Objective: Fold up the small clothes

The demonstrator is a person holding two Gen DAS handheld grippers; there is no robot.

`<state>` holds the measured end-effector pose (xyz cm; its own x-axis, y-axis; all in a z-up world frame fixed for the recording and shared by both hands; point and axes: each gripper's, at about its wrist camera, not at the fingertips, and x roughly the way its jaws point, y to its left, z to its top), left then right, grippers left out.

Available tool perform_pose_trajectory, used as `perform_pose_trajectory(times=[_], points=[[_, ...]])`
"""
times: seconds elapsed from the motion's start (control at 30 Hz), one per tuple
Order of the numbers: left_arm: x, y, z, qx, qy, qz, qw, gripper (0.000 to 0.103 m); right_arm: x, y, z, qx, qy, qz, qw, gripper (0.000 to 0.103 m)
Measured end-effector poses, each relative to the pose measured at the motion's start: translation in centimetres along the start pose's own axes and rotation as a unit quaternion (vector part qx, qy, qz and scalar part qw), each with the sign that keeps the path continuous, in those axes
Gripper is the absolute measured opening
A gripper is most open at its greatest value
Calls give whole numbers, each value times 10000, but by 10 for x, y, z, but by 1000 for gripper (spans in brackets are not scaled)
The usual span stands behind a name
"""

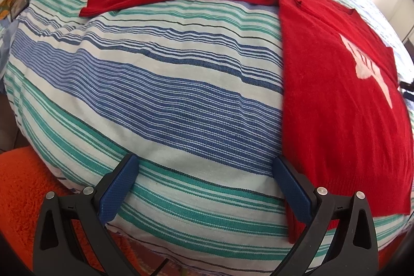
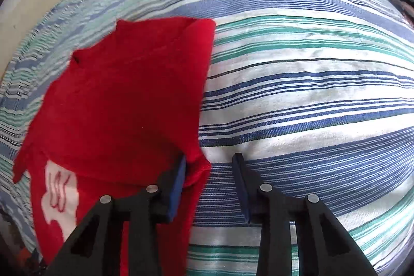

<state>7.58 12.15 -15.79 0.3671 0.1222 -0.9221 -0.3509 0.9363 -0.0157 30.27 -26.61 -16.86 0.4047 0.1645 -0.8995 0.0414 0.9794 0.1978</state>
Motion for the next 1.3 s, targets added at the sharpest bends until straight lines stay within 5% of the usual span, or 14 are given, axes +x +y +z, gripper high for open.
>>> perform_pose_trajectory(times=[0.13,0.27,0.47,0.6,0.8,1.3], points=[[-1,2,0,-62,10,-28,10000,102,-54,-15,-19,-234,-529,198,9981,51],[-1,2,0,-75,-3,-32,10000,102,-91,-36,-60,-333,-986,-272,9942,63],[0,-3,-2,-18,-34,78,10000,102,-98,-83,-124,153,-1161,-455,9921,64],[1,-5,-2,9,-49,135,9999,102,-82,-91,-152,261,-1215,-381,9915,78],[1,-5,-2,7,-47,132,9999,102,-74,-86,-151,50,-1214,-279,9922,94],[1,-5,-2,8,-35,129,9999,102,-70,-87,-155,45,-1259,-256,9917,95]])
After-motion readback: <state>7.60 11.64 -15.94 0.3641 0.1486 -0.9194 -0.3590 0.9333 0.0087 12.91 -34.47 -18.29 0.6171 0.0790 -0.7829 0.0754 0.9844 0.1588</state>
